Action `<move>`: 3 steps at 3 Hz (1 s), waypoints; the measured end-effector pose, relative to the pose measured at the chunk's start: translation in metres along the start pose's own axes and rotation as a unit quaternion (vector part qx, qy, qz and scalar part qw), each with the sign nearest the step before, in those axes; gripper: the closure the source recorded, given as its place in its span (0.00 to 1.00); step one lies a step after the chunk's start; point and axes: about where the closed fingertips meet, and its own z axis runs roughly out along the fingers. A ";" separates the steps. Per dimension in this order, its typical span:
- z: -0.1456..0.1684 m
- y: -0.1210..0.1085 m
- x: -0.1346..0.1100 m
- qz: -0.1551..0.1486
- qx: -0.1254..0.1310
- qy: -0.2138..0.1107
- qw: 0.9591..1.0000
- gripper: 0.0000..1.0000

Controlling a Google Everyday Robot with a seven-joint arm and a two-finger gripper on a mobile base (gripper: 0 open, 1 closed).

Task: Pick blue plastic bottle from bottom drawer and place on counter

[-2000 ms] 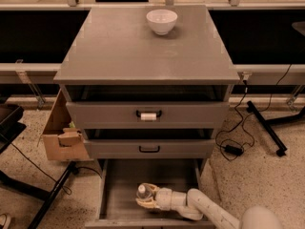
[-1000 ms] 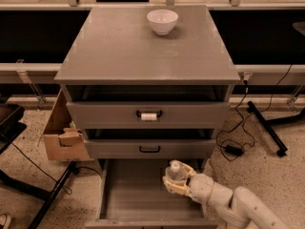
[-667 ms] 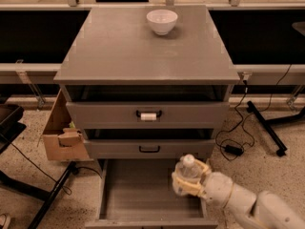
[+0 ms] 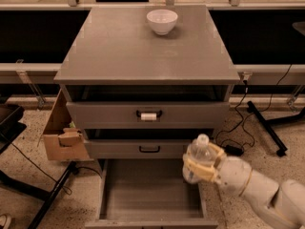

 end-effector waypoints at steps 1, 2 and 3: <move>0.004 -0.022 -0.059 -0.005 0.025 -0.015 1.000 1.00; 0.020 -0.058 -0.160 -0.010 0.057 -0.033 0.998 1.00; 0.036 -0.087 -0.225 -0.014 0.084 -0.043 0.995 1.00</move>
Offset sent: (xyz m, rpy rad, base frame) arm 0.1016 -0.0503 0.2282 0.0459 -0.0673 -0.1791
